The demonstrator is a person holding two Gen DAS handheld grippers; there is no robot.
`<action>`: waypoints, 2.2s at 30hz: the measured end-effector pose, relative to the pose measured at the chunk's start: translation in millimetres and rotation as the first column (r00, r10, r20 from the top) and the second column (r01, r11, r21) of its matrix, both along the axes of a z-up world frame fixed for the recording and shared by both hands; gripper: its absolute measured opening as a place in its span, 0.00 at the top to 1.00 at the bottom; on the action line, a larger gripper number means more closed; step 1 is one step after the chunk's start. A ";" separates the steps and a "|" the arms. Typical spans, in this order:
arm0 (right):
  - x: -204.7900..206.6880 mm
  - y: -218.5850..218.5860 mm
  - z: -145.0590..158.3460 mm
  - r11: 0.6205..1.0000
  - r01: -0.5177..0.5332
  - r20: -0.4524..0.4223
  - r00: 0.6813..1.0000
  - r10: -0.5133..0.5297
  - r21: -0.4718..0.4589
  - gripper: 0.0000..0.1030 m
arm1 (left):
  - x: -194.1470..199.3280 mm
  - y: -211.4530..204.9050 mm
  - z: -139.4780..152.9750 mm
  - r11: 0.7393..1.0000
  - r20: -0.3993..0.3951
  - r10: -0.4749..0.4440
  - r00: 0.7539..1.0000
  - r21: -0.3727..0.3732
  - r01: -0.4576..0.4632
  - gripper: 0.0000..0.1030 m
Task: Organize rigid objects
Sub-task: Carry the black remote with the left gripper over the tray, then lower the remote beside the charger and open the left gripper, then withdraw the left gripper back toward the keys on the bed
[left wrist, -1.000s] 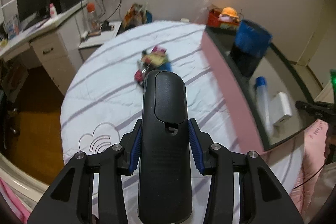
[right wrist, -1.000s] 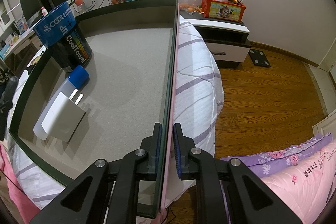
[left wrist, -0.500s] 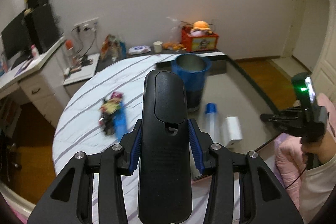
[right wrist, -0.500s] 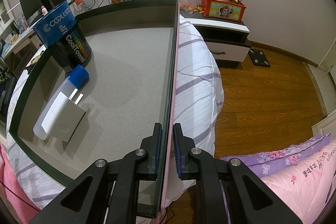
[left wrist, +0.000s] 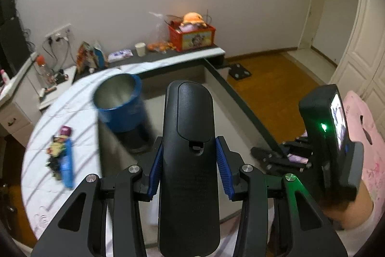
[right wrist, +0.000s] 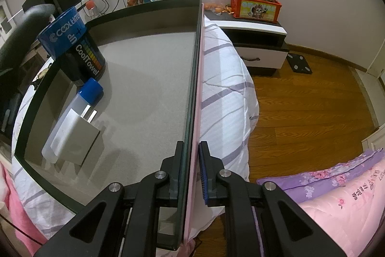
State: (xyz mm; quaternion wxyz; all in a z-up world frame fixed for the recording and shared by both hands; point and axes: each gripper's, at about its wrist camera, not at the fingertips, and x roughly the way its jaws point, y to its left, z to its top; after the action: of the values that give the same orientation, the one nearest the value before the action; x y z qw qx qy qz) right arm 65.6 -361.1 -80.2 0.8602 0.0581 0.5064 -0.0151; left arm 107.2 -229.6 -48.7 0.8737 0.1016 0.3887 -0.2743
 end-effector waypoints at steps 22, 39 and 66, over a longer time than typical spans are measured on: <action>-0.1 -1.0 0.8 1.000 -0.004 0.002 1.000 0.004 0.017 0.85 | 27.4 -61.0 -65.6 0.998 -0.199 0.009 0.980 0.057 0.003 0.59; 1.5 2.2 1.2 1.000 0.004 -0.010 1.000 -0.004 -0.004 0.84 | -8.9 22.9 -2.2 0.996 -0.014 0.051 0.999 -0.076 -0.052 0.10; 11.3 12.7 15.9 0.997 -0.010 -0.079 0.997 0.004 -0.083 0.85 | -50.9 252.5 -3.0 0.802 0.253 0.560 0.789 0.074 -0.593 0.02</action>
State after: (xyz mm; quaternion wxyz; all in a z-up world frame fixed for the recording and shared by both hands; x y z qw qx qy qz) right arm 76.9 -348.4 -64.2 0.8412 0.0199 0.5392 -0.0354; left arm 56.3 22.9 -51.7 0.9426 0.0725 0.3222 0.0489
